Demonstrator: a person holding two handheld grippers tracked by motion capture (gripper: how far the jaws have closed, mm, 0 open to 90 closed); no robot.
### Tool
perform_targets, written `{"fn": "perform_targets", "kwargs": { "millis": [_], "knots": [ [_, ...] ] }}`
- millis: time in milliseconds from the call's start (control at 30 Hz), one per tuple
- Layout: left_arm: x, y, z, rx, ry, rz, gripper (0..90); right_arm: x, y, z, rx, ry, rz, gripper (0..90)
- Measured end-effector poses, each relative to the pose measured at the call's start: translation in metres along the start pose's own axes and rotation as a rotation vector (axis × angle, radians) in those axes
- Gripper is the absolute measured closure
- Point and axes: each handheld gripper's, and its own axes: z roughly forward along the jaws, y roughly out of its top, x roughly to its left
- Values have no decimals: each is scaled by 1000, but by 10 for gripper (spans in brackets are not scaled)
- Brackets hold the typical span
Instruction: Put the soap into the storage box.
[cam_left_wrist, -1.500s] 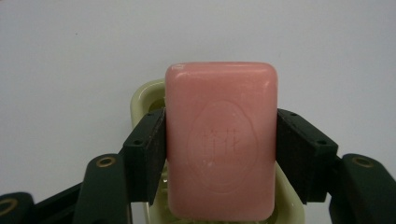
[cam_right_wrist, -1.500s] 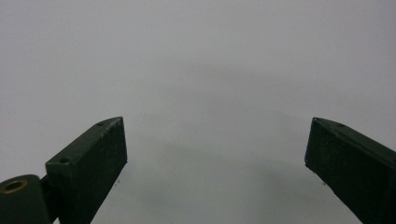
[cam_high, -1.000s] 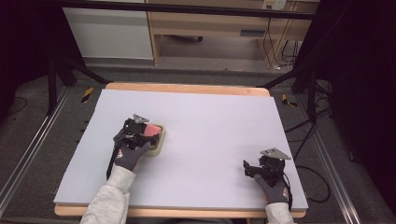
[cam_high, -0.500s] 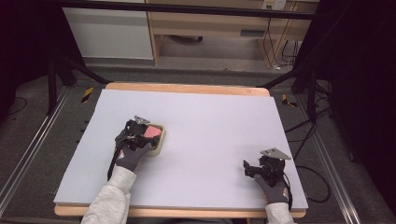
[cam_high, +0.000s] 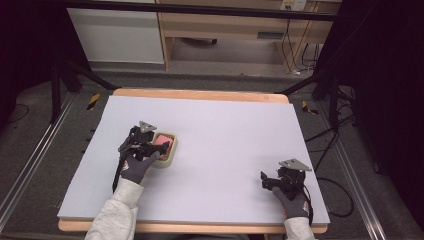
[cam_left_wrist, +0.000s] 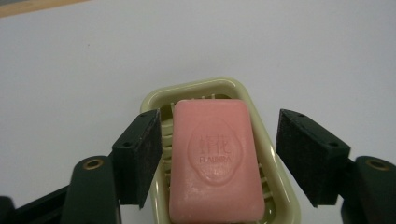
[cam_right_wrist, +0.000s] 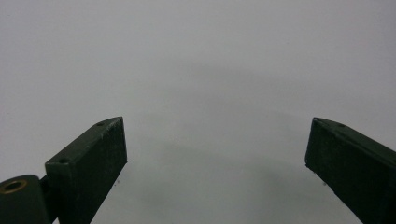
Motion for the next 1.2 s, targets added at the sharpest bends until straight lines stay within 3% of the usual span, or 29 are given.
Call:
{"fn": "perform_targets", "kwargs": {
  "millis": [333,500,967,1200],
  "knots": [
    [3,-9,-16,-29,-37,23,245,-2,0,-1,-2,-5,3,58],
    [2,-21,-26,-32,-40,57,241,-4,0,-2,-3,-13,13,57],
    [25,-61,-48,-55,-28,20,241,-13,-3,-6,2,-35,34,56],
    [37,-83,-52,-17,17,9,243,-18,-4,-7,13,-47,36,56]
  ]
}}
